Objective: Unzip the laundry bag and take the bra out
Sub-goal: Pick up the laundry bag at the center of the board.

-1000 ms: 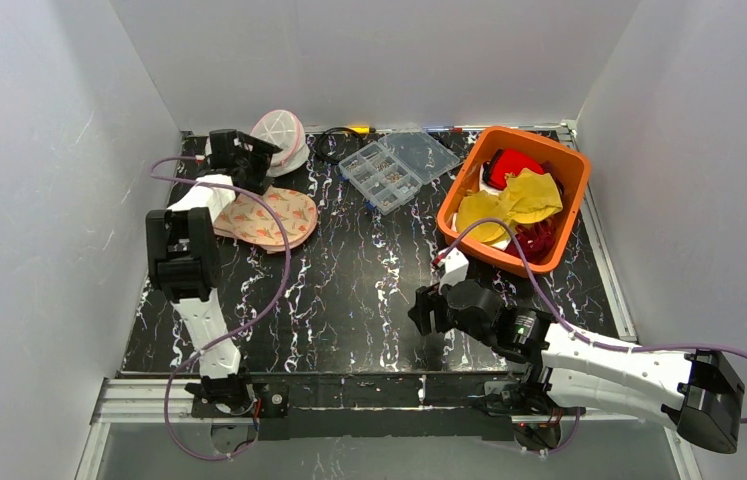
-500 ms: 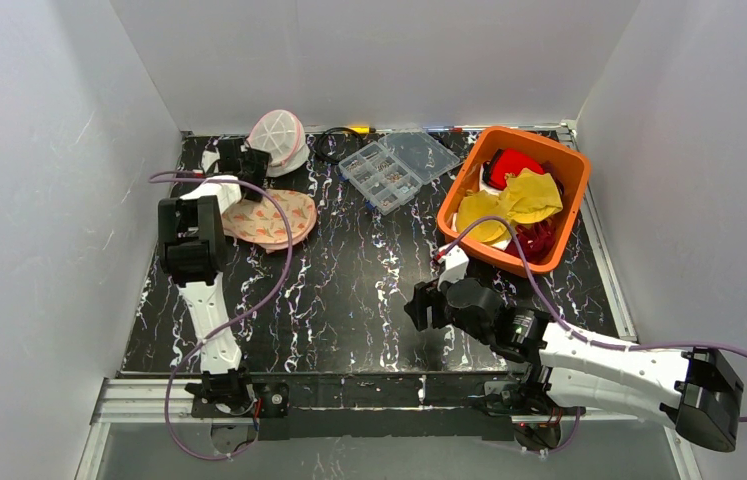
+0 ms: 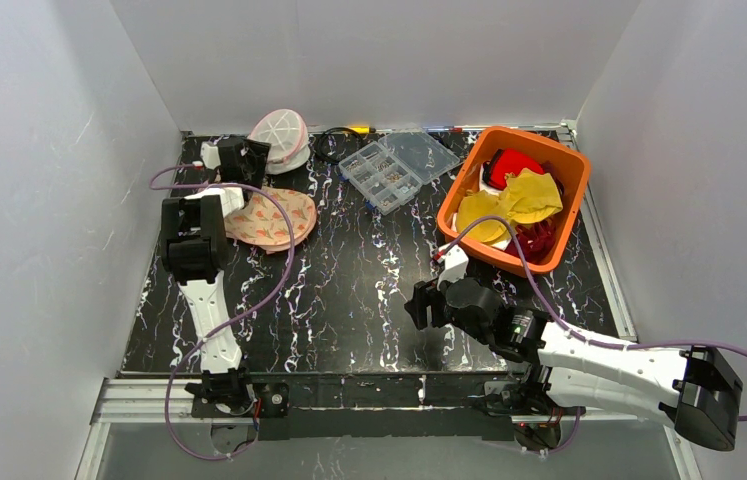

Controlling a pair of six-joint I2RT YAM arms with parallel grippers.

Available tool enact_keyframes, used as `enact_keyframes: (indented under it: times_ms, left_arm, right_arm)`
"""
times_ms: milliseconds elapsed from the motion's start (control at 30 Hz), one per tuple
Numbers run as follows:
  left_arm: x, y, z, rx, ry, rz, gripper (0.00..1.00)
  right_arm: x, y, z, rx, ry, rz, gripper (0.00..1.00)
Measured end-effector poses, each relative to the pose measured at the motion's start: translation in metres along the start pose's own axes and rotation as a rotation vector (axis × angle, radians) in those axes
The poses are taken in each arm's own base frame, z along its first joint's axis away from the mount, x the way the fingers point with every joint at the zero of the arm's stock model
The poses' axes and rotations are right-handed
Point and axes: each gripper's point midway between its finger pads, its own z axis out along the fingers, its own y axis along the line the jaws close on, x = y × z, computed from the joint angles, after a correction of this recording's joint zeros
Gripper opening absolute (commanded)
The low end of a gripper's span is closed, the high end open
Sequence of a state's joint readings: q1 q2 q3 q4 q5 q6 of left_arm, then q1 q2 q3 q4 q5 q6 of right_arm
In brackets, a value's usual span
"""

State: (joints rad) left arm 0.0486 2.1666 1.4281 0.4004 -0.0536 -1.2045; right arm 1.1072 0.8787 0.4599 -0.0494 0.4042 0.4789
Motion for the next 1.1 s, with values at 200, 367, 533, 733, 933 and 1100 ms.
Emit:
enact_keyframes:
  times_ms: [200, 367, 533, 733, 933, 1100]
  left_arm:
    - [0.0, -0.006, 0.005, 0.031, -0.002, -0.003, 0.58]
    - [0.005, 0.001, 0.017, 0.027, 0.008, -0.003, 0.43]
    - [0.013, 0.011, 0.025, 0.012, 0.036, 0.0, 0.19]
    - [0.013, 0.007, 0.025, 0.026, 0.043, 0.016, 0.0]
    - [0.011, 0.0, 0.019, 0.037, 0.045, 0.031, 0.0]
    - [0.003, -0.033, -0.007, 0.089, 0.059, 0.03, 0.0]
  right_arm:
    - [-0.002, -0.002, -0.001, 0.008, -0.01, -0.003, 0.73]
    - [-0.004, -0.003, -0.001, 0.011, -0.017, -0.003, 0.73]
    - [-0.004, -0.003, -0.001, 0.012, -0.016, -0.005, 0.73]
    - [-0.003, -0.005, -0.002, 0.02, -0.015, -0.012, 0.73]
    - [-0.005, -0.008, -0.005, 0.028, -0.023, -0.012, 0.73]
    - [-0.01, -0.011, -0.011, 0.037, -0.041, -0.021, 0.73]
